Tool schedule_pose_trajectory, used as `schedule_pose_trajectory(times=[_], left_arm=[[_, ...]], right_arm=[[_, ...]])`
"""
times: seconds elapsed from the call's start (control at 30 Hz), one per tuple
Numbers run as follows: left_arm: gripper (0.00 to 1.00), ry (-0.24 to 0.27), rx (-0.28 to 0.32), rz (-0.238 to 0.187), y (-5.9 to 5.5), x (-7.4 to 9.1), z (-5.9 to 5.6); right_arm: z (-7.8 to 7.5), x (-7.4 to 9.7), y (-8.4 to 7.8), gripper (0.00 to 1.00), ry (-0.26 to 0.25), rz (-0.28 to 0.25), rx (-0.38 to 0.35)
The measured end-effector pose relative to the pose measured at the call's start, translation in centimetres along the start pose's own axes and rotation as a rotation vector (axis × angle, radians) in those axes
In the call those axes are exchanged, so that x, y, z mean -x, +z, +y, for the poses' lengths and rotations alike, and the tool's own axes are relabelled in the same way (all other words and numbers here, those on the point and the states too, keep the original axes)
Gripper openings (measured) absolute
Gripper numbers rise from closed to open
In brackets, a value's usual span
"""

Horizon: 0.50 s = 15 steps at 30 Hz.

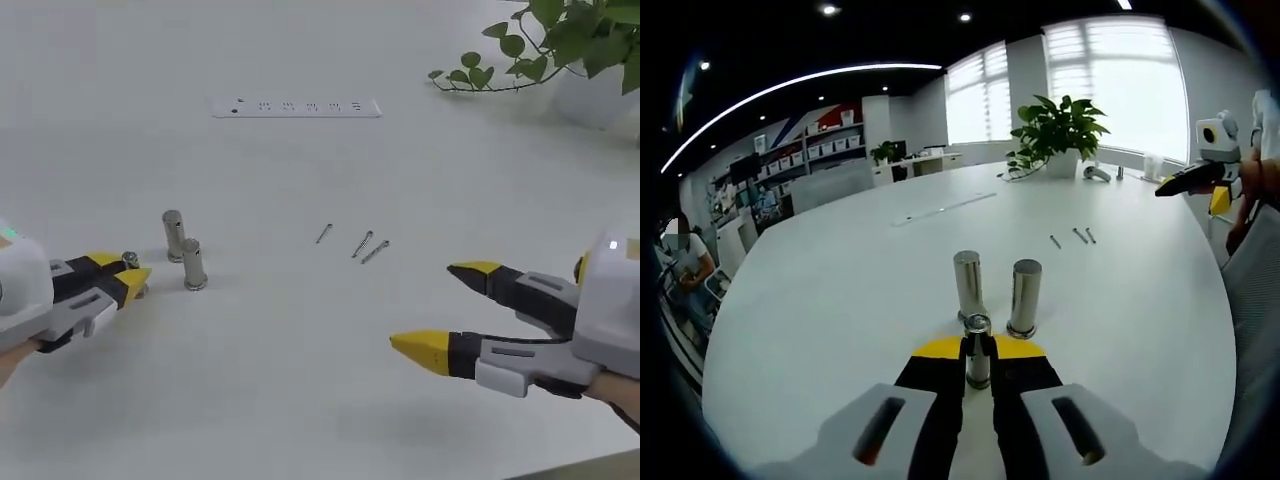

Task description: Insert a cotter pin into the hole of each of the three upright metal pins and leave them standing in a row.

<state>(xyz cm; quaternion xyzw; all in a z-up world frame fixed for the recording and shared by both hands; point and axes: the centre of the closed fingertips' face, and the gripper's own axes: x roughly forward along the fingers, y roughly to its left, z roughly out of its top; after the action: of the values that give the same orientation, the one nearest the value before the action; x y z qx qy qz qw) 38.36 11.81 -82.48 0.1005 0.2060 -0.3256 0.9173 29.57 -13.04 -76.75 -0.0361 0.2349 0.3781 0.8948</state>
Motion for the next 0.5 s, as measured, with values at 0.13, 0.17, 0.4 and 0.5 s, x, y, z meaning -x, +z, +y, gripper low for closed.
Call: schedule_pose_trajectory(times=[0.13,0.17,0.4,0.5], left_arm=[[0.07,-0.009,-0.015,0.004,0.0,0.5,-0.8],[0.07,-0.010,-0.009,0.002,0.0,0.6,-0.9],[0.07,-0.026,-0.002,-0.023,0.5,1.6,-2.4],[0.07,-0.038,-0.006,-0.025,0.5,1.8,-3.1]], right_arm=[[0.2,0.0,-0.1,0.73,0.005,0.001,0.004],[0.2,0.1,-0.1,0.73,0.006,0.002,0.005],[0.7,0.2,-0.1,0.73,0.010,0.001,0.014],[0.9,0.3,-0.1,0.73,0.013,-0.001,0.016]])
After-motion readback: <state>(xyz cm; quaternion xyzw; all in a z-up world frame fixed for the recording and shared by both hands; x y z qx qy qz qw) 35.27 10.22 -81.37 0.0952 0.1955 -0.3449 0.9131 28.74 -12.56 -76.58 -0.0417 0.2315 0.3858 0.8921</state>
